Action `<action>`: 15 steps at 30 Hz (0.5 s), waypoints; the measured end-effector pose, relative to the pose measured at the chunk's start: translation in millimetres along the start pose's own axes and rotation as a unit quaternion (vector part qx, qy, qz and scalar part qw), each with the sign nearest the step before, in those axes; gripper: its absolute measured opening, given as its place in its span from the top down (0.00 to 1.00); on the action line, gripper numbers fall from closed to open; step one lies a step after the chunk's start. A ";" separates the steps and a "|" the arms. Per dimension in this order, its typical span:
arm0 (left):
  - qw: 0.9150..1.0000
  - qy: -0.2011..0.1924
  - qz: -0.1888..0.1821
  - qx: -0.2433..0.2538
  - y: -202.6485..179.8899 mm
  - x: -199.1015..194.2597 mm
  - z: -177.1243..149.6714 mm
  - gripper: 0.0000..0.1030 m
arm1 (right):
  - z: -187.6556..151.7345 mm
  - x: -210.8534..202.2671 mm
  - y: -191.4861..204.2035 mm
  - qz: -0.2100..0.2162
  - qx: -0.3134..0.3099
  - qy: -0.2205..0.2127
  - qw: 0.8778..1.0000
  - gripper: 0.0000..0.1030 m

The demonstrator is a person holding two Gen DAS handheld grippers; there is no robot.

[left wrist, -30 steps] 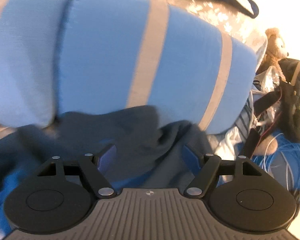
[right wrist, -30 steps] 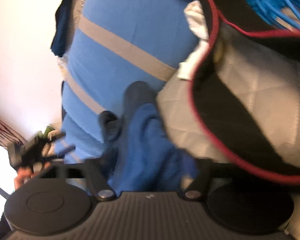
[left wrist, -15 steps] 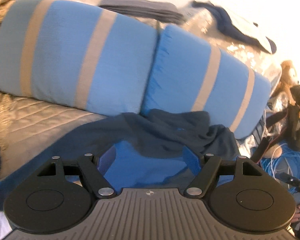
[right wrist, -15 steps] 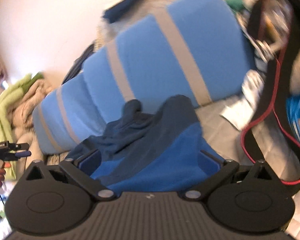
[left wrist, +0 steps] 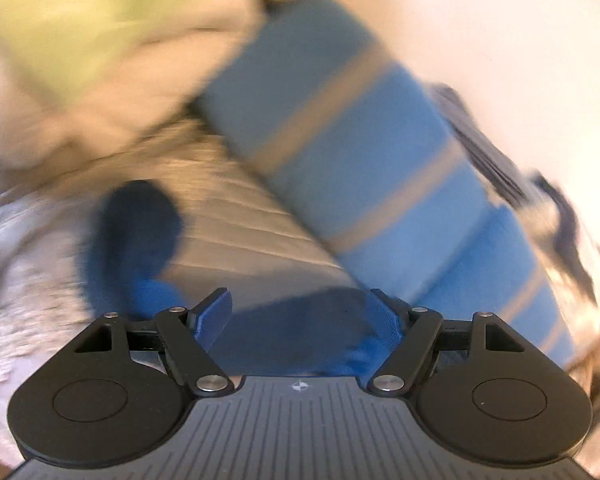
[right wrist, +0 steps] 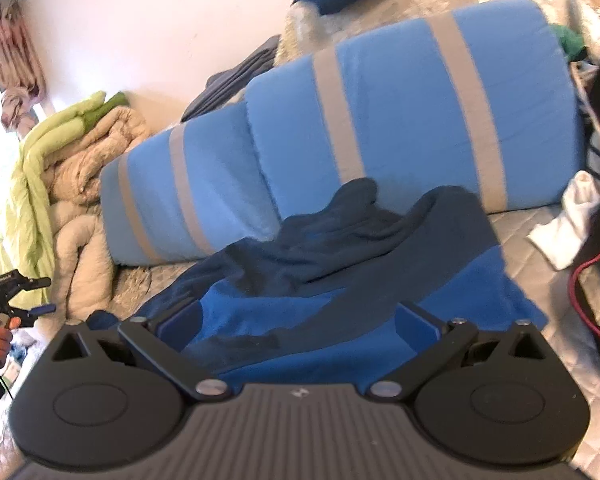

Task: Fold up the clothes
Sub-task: 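Open the right gripper off the fleece while the left gripper moves to the navy cuff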

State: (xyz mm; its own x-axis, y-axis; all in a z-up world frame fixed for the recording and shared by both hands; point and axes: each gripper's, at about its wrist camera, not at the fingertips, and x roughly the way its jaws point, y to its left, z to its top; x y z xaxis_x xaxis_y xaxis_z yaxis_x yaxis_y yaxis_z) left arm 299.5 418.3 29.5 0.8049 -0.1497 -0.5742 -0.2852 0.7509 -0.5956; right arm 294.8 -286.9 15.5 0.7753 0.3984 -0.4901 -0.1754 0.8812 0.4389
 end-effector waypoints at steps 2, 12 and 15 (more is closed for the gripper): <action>0.999 -0.006 0.013 -0.032 32.7 -6.6 2.5 0.31 | 1.9 5.9 10.4 0.002 -0.017 0.007 1.000 0.01; 0.991 -0.003 0.050 -0.125 129.0 7.2 -1.4 0.31 | -4.7 30.4 45.6 0.006 -0.056 0.039 0.998 0.01; 0.989 -0.005 0.040 -0.144 138.5 24.3 -0.2 0.31 | -10.6 37.6 51.6 0.006 -0.057 0.051 0.997 0.01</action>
State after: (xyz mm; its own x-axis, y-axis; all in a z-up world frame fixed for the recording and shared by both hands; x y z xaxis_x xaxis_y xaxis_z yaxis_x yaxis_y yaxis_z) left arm 279.4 518.5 -67.1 0.7780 -0.0899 -0.6218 -0.4835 0.5462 -0.6840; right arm 308.5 -223.7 11.8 0.7079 0.4275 -0.5622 -0.2569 0.8973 0.3589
